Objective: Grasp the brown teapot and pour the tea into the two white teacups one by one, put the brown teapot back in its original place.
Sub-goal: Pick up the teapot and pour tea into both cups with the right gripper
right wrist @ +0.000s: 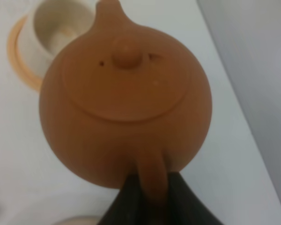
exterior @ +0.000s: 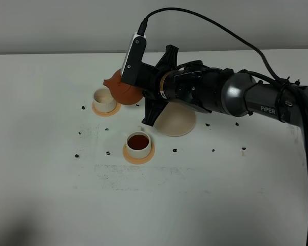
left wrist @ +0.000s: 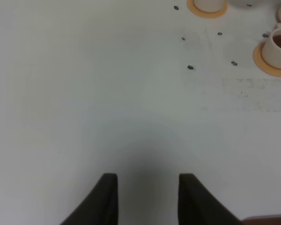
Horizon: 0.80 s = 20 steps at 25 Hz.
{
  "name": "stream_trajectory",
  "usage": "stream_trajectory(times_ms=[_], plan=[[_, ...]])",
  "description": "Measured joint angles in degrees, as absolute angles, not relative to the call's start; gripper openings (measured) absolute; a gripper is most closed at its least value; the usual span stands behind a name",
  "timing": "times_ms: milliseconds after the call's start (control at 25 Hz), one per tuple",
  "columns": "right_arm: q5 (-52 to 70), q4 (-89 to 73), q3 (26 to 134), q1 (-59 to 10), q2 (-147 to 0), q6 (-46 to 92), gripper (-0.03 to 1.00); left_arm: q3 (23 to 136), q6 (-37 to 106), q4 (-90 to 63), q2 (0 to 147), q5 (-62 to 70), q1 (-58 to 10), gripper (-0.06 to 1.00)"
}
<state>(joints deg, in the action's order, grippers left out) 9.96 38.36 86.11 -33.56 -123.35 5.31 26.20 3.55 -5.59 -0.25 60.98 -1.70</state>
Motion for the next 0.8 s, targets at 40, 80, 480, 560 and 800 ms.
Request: stream_trajectory(times_ms=[40, 80, 480, 560, 800], plan=[[10.02, 38.94, 86.11, -33.62, -123.60, 5.43, 0.08, 26.20, 3.55, -5.59, -0.25, 60.98, -1.70, 0.30], [10.14, 39.44, 86.11, -33.66, -123.83, 5.48, 0.08, 26.20, 3.55, -5.59, -0.25, 60.98, -1.70, 0.30], [9.90, 45.56, 86.11, -33.75, -124.60, 5.48, 0.08, 26.20, 3.55, -5.59, -0.25, 60.98, -1.70, 0.30], [9.90, 47.31, 86.11, -33.75, -124.60, 5.48, 0.08, 26.20, 3.55, -5.59, -0.25, 60.98, -1.70, 0.30], [9.82, 50.32, 86.11, -33.75, -124.60, 5.42, 0.08, 26.20, 3.55, -5.59, -0.25, 60.98, -1.70, 0.30]])
